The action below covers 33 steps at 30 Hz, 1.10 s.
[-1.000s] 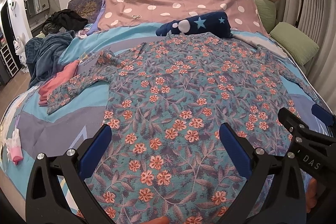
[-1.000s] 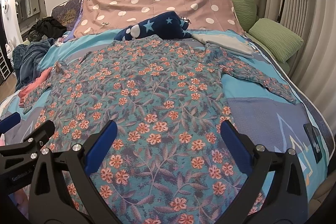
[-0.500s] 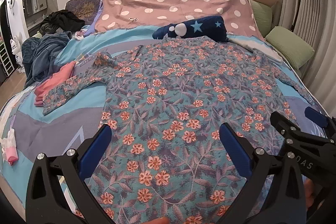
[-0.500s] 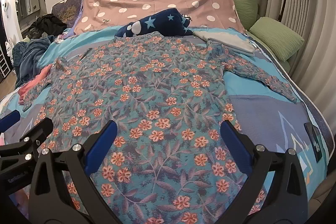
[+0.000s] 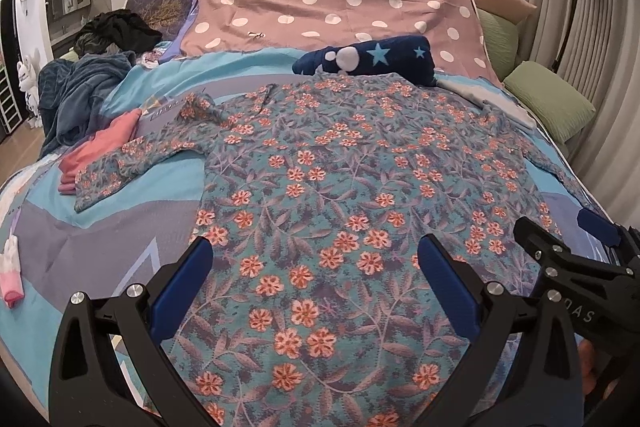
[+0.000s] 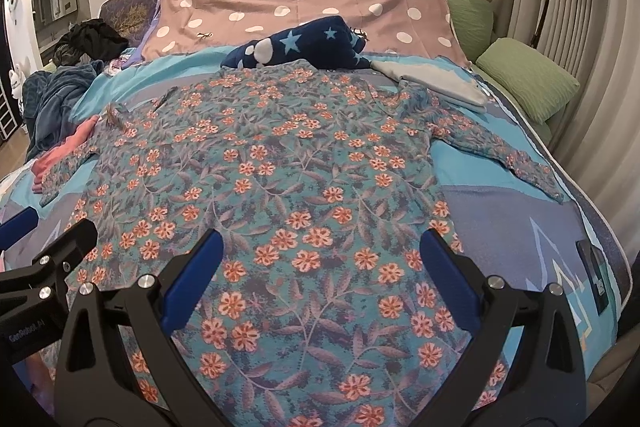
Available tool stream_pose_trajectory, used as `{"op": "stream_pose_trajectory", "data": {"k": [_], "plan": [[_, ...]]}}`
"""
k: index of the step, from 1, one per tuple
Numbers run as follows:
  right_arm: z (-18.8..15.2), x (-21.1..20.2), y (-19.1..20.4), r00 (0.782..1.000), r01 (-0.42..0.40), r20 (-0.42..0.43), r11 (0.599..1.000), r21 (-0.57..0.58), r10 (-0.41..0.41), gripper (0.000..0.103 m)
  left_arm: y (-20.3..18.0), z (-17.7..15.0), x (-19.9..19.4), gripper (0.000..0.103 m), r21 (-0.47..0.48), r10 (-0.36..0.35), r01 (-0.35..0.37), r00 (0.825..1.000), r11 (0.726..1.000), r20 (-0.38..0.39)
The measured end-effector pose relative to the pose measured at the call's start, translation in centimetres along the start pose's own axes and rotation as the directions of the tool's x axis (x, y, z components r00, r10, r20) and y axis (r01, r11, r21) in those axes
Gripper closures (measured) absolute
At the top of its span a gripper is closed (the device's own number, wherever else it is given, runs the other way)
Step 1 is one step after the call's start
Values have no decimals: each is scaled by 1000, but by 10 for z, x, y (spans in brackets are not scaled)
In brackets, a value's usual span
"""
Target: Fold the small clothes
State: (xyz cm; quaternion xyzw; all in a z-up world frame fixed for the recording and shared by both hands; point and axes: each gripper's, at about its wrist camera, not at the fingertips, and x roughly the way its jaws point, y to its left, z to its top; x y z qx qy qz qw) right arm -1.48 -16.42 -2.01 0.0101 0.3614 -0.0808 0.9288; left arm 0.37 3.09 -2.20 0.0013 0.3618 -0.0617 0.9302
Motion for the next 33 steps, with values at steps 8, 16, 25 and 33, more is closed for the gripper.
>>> {"op": "stream_pose_trajectory", "data": {"k": [8, 16, 25, 33], "plan": [[12, 5, 11, 1000, 3, 7, 999, -38, -3, 3, 24, 1, 8, 1, -39, -17, 17, 1000, 999, -4], [27, 13, 7, 999, 35, 24, 999, -32, -34, 3, 168, 1, 35, 1, -469, -39, 34, 999, 883, -1], [30, 39, 4, 996, 84, -19, 996, -31, -84, 3, 335, -29, 97, 35, -803, -46, 20, 999, 596, -9], [37, 66, 13, 990, 120, -63, 992, -50, -123, 3, 423, -38, 153, 39, -900, 15, -7, 1000, 436, -1]]}}
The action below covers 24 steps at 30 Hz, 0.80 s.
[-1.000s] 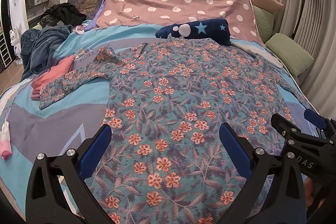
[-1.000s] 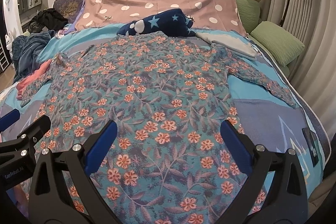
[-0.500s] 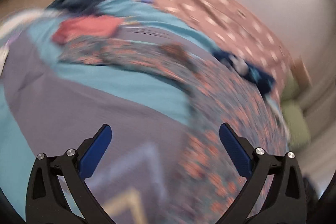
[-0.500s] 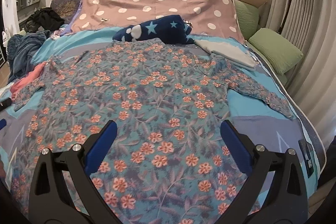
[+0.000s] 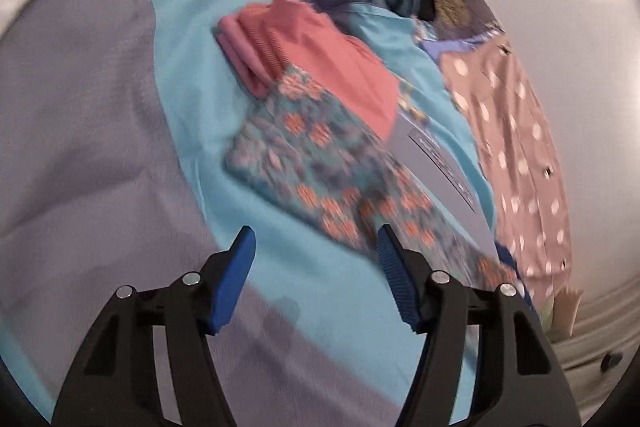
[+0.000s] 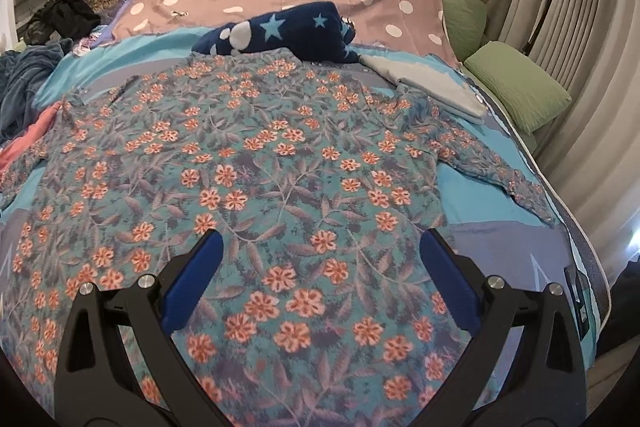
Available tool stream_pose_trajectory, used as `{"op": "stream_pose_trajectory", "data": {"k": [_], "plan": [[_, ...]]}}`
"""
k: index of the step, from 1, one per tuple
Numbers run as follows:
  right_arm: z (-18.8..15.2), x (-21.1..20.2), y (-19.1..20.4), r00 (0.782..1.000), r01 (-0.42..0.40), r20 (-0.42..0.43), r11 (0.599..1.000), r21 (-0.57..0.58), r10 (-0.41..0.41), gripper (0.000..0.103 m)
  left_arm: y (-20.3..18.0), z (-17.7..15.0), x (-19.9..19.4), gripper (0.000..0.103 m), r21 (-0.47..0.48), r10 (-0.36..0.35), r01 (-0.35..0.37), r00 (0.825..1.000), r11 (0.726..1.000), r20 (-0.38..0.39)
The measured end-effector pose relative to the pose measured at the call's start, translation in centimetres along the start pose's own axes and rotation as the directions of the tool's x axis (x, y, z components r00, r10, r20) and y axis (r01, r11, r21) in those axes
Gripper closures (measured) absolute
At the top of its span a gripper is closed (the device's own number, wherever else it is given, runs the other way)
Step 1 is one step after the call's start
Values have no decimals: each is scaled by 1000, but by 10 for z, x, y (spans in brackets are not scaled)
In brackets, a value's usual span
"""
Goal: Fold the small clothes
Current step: 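Grasp the floral shirt's sleeve with the left gripper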
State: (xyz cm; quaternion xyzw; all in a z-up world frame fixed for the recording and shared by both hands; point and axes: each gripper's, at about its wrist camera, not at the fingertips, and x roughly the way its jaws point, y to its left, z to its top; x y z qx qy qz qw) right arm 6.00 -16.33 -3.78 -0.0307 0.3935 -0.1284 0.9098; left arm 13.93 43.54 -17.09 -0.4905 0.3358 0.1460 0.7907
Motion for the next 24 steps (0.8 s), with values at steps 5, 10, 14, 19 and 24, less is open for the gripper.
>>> {"op": "stream_pose_trajectory", "data": {"k": [5, 10, 14, 19, 24], "plan": [[5, 10, 12, 1000, -5, -15, 1000, -15, 5, 3, 23, 20, 35, 42, -116, 30, -30, 1000, 993, -4], [9, 15, 23, 1000, -19, -19, 999, -33, 18, 3, 23, 35, 39, 98, -84, -11, 13, 1000, 996, 26], [12, 14, 27, 1000, -29, -9, 998, -47, 28, 3, -6, 41, 12, 98, -23, -70, 73, 993, 997, 99], [15, 12, 27, 999, -48, 9, 998, -44, 48, 3, -110, 29, -45, 98, 257, -216, 175, 967, 950, 138], [16, 14, 20, 998, -64, 9, 998, -19, 64, 3, -229, -40, -105, 98, 538, -426, 346, 904, 769, 28]]}}
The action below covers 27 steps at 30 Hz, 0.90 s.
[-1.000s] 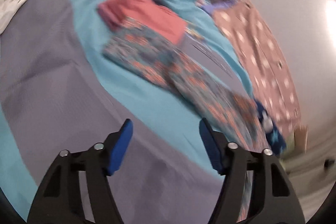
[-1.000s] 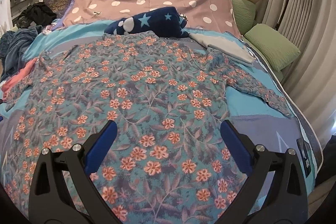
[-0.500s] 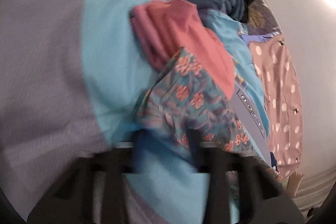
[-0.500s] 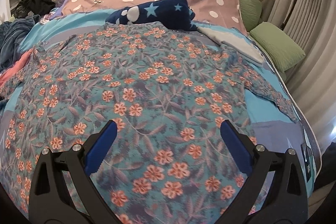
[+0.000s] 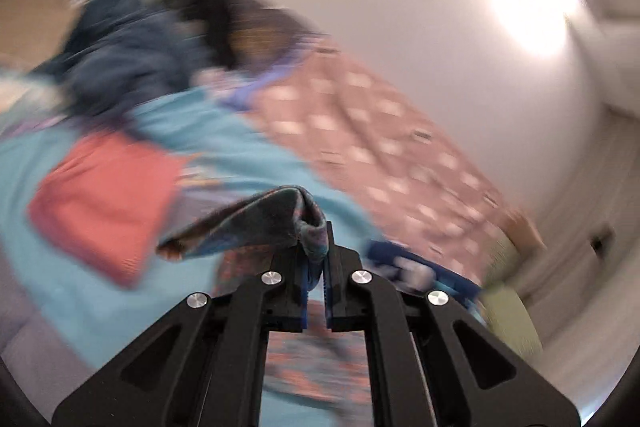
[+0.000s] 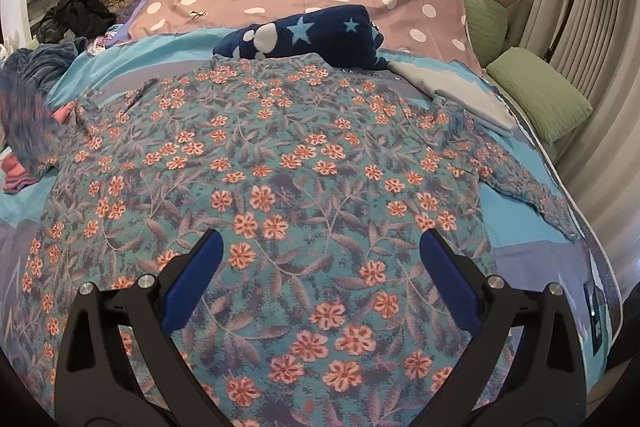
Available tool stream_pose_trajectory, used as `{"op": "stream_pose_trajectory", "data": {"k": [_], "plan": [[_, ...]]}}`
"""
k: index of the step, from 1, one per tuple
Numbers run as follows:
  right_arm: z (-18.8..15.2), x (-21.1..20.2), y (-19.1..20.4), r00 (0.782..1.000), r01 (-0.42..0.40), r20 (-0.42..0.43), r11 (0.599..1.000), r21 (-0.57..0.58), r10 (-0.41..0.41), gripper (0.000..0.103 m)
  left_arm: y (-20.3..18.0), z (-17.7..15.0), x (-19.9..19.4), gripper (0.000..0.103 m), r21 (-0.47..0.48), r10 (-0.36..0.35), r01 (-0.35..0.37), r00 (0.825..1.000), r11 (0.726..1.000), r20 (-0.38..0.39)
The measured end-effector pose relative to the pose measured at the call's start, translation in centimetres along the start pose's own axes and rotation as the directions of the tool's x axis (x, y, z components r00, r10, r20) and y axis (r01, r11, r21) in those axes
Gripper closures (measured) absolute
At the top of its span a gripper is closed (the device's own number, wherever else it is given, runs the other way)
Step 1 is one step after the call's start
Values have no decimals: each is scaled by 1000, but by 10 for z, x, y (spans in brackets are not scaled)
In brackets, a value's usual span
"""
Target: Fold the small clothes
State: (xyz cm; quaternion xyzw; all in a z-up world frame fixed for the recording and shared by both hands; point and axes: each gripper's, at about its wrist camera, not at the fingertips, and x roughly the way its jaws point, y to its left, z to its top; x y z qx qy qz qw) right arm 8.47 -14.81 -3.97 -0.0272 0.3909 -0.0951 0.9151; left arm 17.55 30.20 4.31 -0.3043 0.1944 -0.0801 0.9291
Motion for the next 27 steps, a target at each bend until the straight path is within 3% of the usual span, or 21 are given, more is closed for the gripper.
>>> {"op": "stream_pose_trajectory", "data": {"k": [4, 6, 8, 11, 15, 17, 19, 21, 24, 27], "plan": [[0, 2, -13, 1000, -15, -7, 999, 35, 16, 3, -100, -35, 21, 98, 178, -152, 170, 982, 969, -113], [2, 4, -25, 999, -38, -14, 996, 78, 39, 3, -143, -68, 42, 98, 235, -191, 243, 956, 941, -224], [2, 5, -35, 999, -50, -14, 993, 110, 52, 3, -168, -99, 63, 98, 281, -175, 260, 940, 924, -294], [5, 4, -52, 999, -45, 6, 990, 132, 44, 7, -195, -155, 98, 98, 383, -85, 236, 925, 893, -372], [13, 7, -68, 998, -58, 3, 992, 113, 58, 26, -203, -209, 128, 97, 456, -14, 253, 885, 853, -465], [18, 12, -73, 994, -103, -17, 988, 118, 106, 49, -203, -224, 137, 85, 471, 7, 267, 864, 841, -504], [25, 21, -76, 980, -182, -51, 975, 124, 190, 62, -200, -231, 141, 72, 472, 16, 280, 847, 836, -531], [35, 31, -74, 961, -255, -73, 959, 121, 265, 65, -201, -239, 133, 62, 486, 21, 285, 846, 826, -533], [53, 42, -58, 934, -341, -92, 939, 54, 344, 65, -199, -238, 129, 59, 501, 28, 278, 853, 820, -521], [67, 47, -32, 908, -411, -106, 911, -40, 405, 65, -181, -225, 115, 50, 445, 15, 249, 861, 860, -509]]}}
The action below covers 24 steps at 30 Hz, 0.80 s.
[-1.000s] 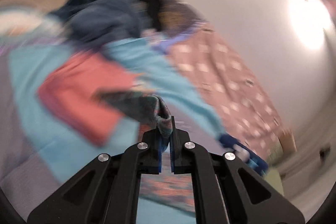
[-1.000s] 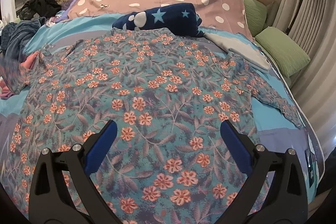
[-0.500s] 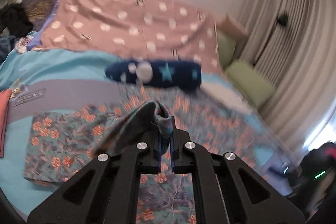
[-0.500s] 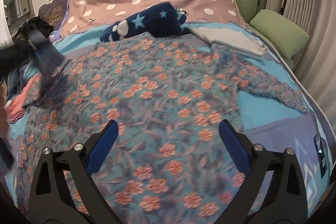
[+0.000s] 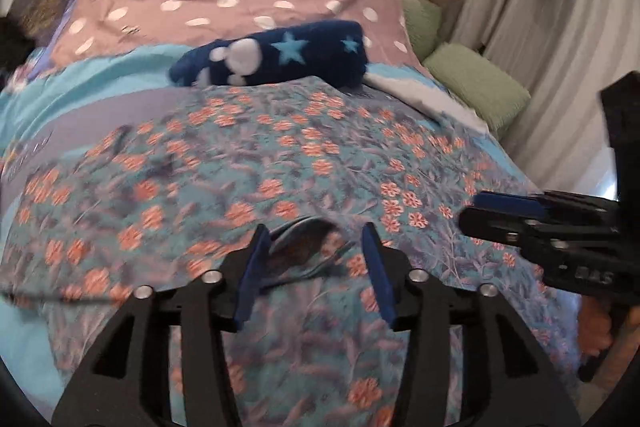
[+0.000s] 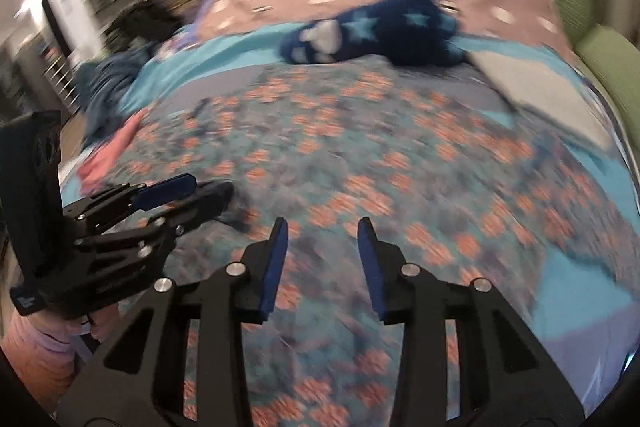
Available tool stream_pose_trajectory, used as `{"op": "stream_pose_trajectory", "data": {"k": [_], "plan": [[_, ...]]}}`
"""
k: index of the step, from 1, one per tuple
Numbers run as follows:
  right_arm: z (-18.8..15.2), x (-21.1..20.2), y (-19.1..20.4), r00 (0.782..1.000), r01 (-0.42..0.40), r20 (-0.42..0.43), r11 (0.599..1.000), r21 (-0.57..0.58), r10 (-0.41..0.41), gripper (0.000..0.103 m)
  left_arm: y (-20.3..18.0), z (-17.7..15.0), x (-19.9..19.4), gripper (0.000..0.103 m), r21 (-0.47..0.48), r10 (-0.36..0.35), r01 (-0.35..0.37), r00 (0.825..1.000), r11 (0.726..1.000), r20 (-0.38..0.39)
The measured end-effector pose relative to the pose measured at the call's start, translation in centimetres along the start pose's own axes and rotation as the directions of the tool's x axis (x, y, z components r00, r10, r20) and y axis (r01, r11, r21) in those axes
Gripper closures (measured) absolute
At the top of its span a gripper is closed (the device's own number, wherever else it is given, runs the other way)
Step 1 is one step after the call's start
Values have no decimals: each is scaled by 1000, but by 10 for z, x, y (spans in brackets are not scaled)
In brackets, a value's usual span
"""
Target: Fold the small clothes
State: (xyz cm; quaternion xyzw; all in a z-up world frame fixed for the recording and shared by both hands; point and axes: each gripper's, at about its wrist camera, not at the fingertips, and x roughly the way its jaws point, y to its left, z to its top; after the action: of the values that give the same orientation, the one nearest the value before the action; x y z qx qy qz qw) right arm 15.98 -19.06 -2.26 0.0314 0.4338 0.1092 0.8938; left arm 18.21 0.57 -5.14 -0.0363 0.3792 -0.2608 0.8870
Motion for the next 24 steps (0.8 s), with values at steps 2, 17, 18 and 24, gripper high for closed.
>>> {"op": "stream_pose_trajectory", "data": {"k": [2, 17, 18, 24], "plan": [[7, 7, 15, 1000, -29, 3, 997, -72, 29, 61, 14, -5, -13, 46, -42, 14, -13, 1000, 999, 21], [11, 86, 115, 997, 31, -34, 812, -583, -62, 67, 156, -40, -81, 33, -265, 437, -428, 899, 864, -28], [14, 91, 113, 997, 28, -42, 812, -582, -65, 70, 158, -42, -80, 33, -266, 436, -429, 899, 863, -33], [44, 73, 76, 996, -81, -46, 940, -330, 70, 95, 167, -45, -63, 32, -290, 395, -401, 915, 869, -82]]}}
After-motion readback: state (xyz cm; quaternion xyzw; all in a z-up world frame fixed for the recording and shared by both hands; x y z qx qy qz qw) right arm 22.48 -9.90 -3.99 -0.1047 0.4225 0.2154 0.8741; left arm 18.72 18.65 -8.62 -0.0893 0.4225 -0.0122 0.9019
